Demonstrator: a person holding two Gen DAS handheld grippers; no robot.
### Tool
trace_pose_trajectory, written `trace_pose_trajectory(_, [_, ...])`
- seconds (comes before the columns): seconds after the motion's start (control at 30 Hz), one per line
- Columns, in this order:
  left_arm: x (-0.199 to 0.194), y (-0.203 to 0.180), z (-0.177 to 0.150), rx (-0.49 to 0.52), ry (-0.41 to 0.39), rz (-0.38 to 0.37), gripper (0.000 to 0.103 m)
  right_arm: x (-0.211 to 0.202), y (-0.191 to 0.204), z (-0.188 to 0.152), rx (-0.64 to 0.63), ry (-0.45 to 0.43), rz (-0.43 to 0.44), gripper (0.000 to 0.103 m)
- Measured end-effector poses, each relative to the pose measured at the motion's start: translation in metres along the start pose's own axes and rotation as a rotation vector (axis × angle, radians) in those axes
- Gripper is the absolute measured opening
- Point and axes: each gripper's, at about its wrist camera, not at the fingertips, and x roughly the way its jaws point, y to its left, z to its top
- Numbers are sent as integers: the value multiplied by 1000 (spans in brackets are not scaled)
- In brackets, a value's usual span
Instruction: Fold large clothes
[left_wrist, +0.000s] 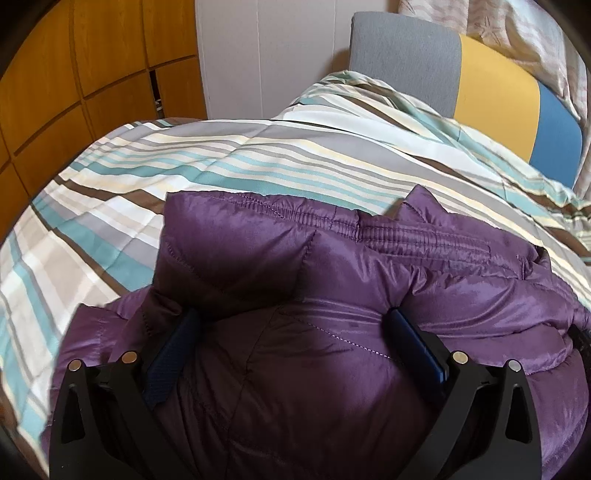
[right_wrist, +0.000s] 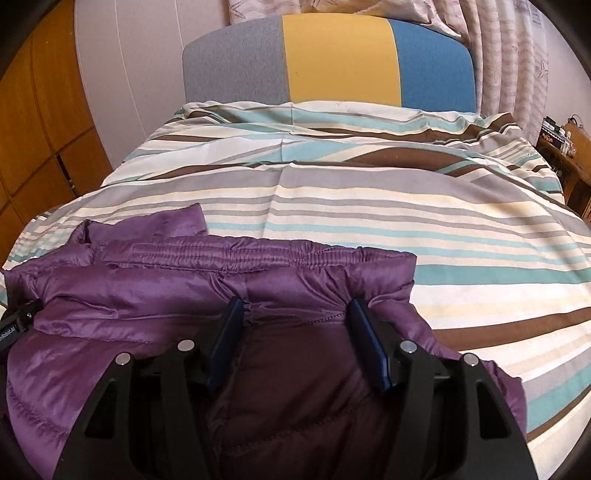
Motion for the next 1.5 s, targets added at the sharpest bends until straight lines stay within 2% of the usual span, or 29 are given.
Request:
trace_pose_trajectory(0.07, [-15,1,-2,32,5,-7,100,-18,4,-1,-8,-41,9,61])
trace_pose_trajectory(0.13, [-42,4,-13,12,-45,-28,100,-44,8,-5,-3,-87,62,61])
trace_pose_trajectory(0.2, [-72,5,-32,-21,-106,-98,100,-76,21,-18,-19,-125,140,62])
trace_pose_trajectory(0.27, [-88,0,-48,-21,-145,-156,100,-93,37,-32,-58,-145,175,62])
trace_pose_trajectory(0.33, [-88,-13,-61,15,-139,-150,100,-98,55,-47,-105,-143,184,62])
trace_pose_trajectory(0.4, [-79,-25,-71,58,-119,-128,100,-89,69,-60,-140,-114,167,62])
trace_pose_trajectory(0.47, [-71,-27,-79,64,-137,-130,100,-78,73,-68,-148,-94,133,63])
trace_pose_trajectory(0.57, [-59,-24,-77,46,-96,-157,100,-63,79,-70,-179,-62,100,63])
trace_pose_trajectory(0.7, [-54,-30,-77,70,-83,-128,100,-50,79,-67,-187,-37,85,64])
trace_pose_trajectory(0.9, [-64,-22,-80,56,-92,-148,100,-53,74,-68,-181,-48,91,65])
trace_pose_trajectory(1.0, [-82,-8,-89,14,-111,-179,100,-69,69,-72,-155,-89,100,76])
trace_pose_trajectory(1.07, [-93,4,-97,-20,-130,-208,100,-79,64,-75,-134,-91,111,76])
trace_pose_trajectory(1.13, [-97,13,-104,-25,-146,-204,100,-92,58,-80,-99,-89,114,76])
trace_pose_trajectory(1.33, [-85,3,-106,37,-109,-168,100,-92,63,-95,-149,-67,46,78])
trace_pose_trajectory(1.5, [-101,20,-114,-18,-135,-225,100,-86,62,-96,-152,-58,38,81])
